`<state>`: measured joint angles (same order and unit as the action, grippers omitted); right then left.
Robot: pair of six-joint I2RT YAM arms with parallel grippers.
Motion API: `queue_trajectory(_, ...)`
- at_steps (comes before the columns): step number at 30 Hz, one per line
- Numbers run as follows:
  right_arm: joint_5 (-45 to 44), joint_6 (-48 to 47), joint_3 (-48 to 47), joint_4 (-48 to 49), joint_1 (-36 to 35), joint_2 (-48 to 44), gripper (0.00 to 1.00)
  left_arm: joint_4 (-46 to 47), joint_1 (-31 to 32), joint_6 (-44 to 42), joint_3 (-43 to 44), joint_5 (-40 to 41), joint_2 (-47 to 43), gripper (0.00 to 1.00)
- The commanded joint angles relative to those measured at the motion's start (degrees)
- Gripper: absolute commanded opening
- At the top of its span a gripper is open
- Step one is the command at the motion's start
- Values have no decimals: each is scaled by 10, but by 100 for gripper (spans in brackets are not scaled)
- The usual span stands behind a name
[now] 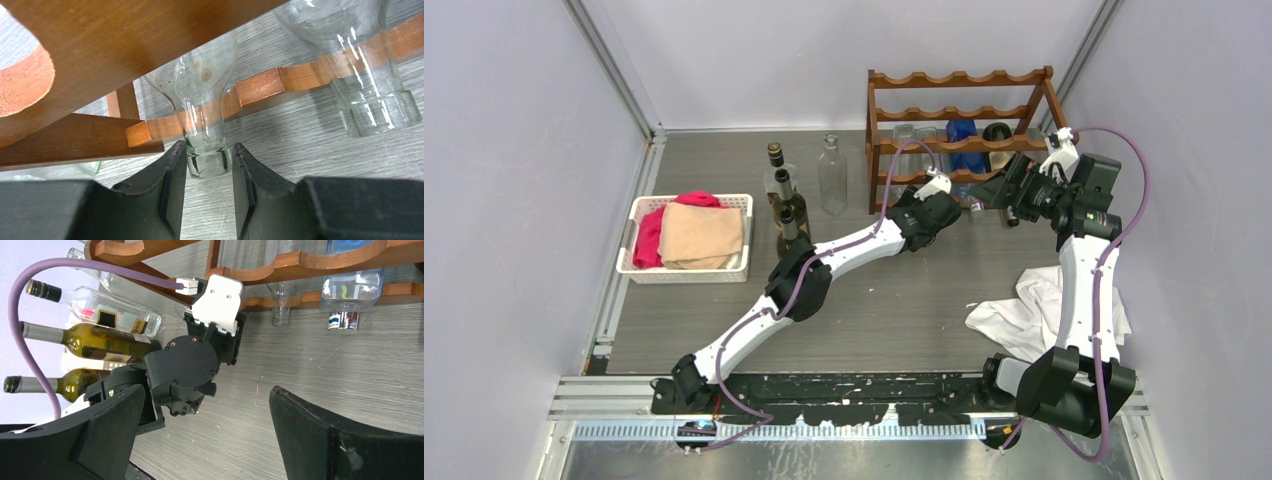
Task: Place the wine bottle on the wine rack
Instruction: Adjust the wine bottle in the wine rack.
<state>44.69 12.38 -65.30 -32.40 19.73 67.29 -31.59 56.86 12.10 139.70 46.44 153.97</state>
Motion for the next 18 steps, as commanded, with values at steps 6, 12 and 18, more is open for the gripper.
queue_trajectory(6,13,-11,-19,3,3,-2,100,-5,-16,78,17,-51,2,0)
queue_trajectory(12,14,-14,-18,1,2,-2,100,-6,-28,115,15,-66,-1,0)
queue_trajectory(18,15,-18,-16,0,2,-3,100,13,-36,124,1,-83,-15,0)
